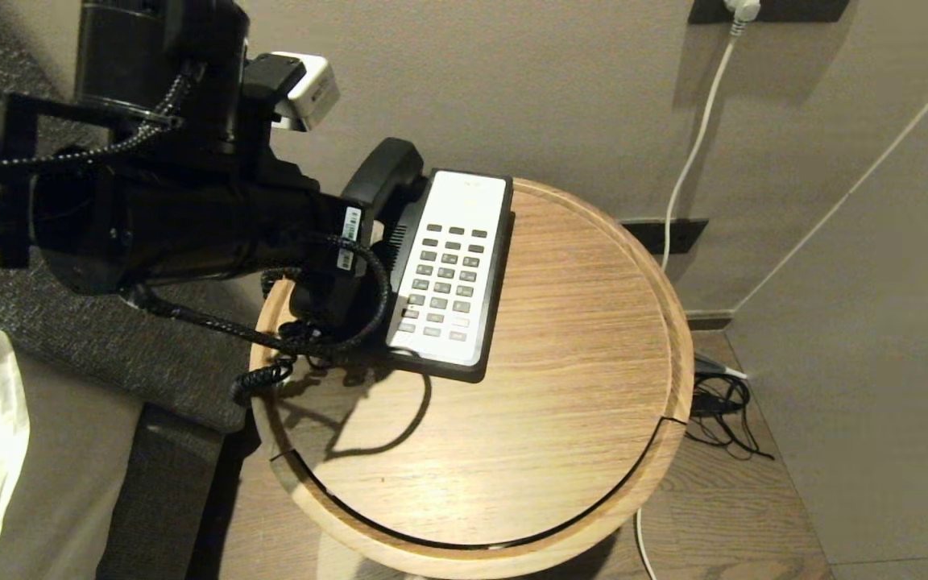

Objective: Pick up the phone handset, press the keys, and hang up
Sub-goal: Put the handset back

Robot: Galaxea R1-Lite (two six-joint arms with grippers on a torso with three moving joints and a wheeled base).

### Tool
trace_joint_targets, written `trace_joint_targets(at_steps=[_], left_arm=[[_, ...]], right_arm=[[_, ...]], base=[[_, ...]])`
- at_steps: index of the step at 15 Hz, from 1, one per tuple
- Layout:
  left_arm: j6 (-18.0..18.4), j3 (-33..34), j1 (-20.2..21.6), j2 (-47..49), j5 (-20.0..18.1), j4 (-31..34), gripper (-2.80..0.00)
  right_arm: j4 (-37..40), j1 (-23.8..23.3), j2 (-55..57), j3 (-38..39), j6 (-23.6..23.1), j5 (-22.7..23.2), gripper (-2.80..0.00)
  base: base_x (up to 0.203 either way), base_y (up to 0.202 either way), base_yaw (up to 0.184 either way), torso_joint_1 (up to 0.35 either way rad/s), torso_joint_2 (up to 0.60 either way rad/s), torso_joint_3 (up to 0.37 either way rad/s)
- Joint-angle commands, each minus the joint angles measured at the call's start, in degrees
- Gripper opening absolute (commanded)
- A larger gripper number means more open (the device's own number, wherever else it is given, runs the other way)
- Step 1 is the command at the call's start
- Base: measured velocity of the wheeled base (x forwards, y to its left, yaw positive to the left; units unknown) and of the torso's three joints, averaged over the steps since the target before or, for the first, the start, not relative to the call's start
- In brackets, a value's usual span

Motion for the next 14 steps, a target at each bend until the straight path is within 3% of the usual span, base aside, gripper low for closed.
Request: trace_joint_targets(at_steps=[1, 14], left_arm=[[-0.1, 0.0, 0.0, 0.3, 1.0, 0.4, -2.80], [-0.8, -1.6, -1.9, 1.7, 1.2, 1.0, -2.80]], right_arm=[[0.1, 0.1, 0.3, 0.2, 0.3, 0.0, -2.80], [-1.9, 0.1, 0.4, 3.1, -1.2, 0.2, -2.80]], base=[[0.000, 0.000, 0.000, 0.000, 0.00, 0.000], [0.000, 0.000, 0.000, 0.000, 0.00, 0.000]])
